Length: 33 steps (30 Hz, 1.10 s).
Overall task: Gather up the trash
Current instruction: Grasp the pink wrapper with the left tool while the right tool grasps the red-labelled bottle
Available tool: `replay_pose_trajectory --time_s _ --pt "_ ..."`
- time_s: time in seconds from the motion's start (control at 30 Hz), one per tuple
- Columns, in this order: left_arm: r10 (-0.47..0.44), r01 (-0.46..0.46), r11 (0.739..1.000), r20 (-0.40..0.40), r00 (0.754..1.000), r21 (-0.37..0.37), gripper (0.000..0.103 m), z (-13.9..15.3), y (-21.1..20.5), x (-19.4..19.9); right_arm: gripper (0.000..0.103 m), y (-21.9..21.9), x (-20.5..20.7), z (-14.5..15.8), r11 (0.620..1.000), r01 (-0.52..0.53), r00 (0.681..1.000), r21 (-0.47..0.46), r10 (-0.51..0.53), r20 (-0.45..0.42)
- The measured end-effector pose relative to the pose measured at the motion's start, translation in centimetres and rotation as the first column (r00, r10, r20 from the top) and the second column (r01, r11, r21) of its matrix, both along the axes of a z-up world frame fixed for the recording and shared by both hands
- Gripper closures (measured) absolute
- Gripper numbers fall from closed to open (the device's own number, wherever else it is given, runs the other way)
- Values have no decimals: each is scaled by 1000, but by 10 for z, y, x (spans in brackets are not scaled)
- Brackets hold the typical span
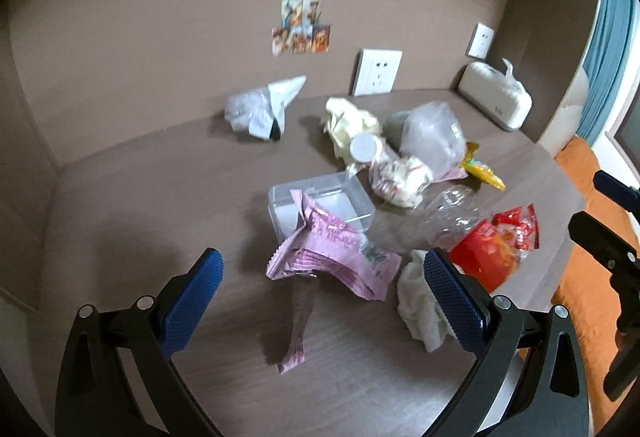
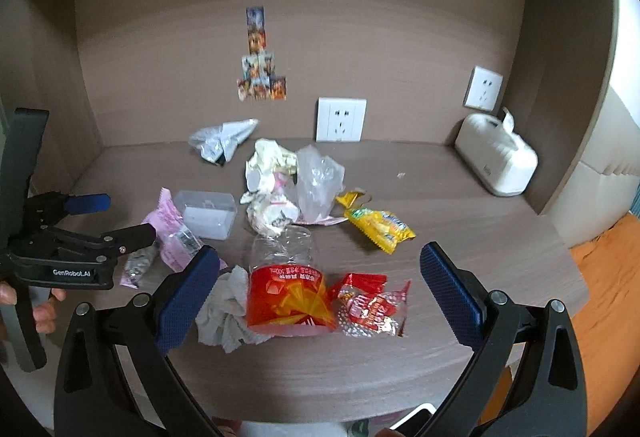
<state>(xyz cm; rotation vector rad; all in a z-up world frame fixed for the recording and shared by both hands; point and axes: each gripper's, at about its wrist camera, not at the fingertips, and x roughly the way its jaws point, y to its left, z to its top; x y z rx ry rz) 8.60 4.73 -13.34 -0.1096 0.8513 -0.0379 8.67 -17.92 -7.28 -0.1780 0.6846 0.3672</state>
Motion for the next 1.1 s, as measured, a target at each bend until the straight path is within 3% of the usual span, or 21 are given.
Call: replay_pose_trajectory --time_s 0.3,0.57,0.7,0.83,0.93,1.1 --pt "-8 3 994 -49 999 -107 7 -38 10 24 3 19 29 -36 997 1 998 -77 -6 -61" --pt "-70 51 968 -71 995 -246 60 -55 8 34 3 32 39 -52 996 -36 993 -82 27 -115" --pt "-105 82 955 -67 992 -286 71 -57 3 42 5 38 46 -57 995 -60 989 -80 49 -141" --pt "-138 115 946 -58 989 -302 89 -58 -1 48 23 43 56 -71 994 -75 973 -79 55 -225" --pt "-166 144 946 -51 985 -292 92 -58 -6 51 32 44 62 -85 994 -74 952 -84 45 -303" --pt "-209 192 941 -30 978 -280 97 -53 -9 51 35 43 60 -82 997 -63 957 -48 47 -286"
